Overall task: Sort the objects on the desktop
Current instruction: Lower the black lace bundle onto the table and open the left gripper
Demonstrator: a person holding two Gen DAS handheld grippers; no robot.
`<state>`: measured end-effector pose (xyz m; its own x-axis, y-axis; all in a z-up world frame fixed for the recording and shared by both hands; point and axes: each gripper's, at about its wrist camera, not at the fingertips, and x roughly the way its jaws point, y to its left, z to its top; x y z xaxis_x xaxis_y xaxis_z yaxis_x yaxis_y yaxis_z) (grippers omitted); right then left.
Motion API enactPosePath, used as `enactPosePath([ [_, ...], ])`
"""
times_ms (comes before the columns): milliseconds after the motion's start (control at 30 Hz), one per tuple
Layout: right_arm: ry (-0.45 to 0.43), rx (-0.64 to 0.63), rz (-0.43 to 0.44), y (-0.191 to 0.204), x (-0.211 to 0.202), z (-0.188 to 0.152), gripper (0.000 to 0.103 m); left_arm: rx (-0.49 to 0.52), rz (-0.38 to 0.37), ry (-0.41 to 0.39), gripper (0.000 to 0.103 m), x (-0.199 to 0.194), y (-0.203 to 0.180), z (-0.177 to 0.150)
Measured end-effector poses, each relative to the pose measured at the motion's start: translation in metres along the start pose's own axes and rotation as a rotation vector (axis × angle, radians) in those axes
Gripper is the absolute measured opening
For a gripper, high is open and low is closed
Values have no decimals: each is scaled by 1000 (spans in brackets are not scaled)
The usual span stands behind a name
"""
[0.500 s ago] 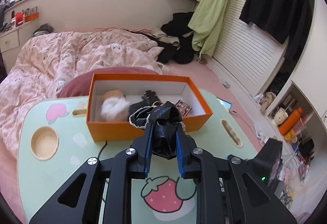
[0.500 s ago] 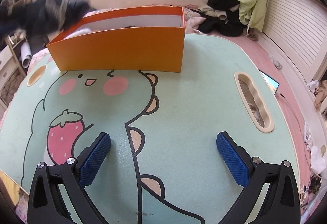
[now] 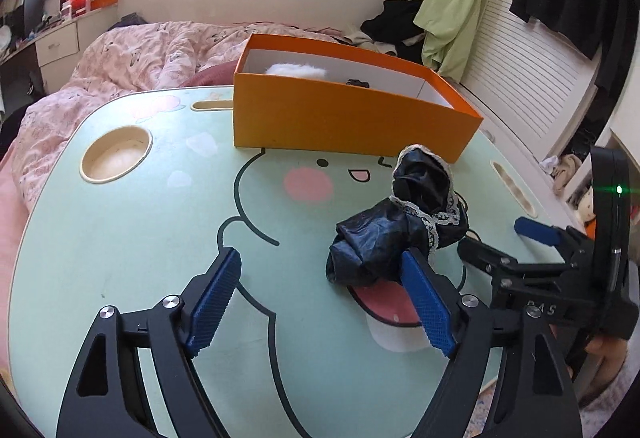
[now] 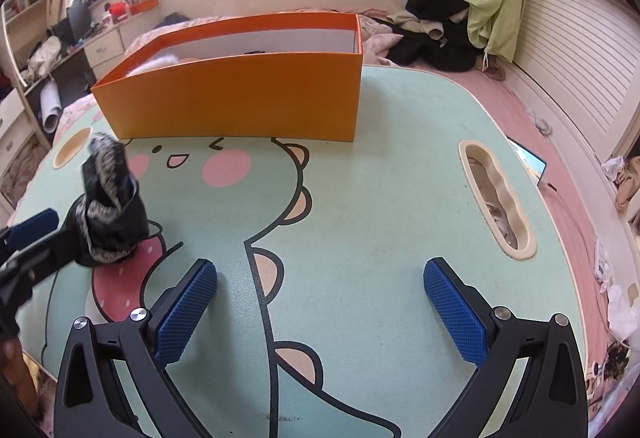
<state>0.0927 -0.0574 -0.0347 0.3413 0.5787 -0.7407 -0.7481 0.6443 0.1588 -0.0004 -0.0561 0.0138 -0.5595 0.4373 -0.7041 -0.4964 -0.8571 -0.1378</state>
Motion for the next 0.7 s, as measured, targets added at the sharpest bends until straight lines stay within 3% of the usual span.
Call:
enactPosePath([
  [133,-1,5,-3,0,0,0,103,60,-35,-31,81,-11,-10,0],
  [233,-1,8,-5,0,0,0,103,85,-44,25,81,-3,-16,-3],
  [300,-1,11,-7,1,0,0,103,98,-21,78,82,9,-18,-5],
  [400,-2,13,-10,0,-2,0,103,142,53,84,84,15,-26,-5],
  [467,-3,13,-11,0,-2,0,103,165,99,90,97,21,-29,-7],
  [500,-2,14,-11,0,-2,0,103,154,99,101,103,24,-27,-7],
  [600,0,16,-6,-1,-4,0,103,141,104,91,103,25,-22,-6],
  [700,-18,30,69,-3,-12,8,96,138,99,89,103,25,-21,-8],
])
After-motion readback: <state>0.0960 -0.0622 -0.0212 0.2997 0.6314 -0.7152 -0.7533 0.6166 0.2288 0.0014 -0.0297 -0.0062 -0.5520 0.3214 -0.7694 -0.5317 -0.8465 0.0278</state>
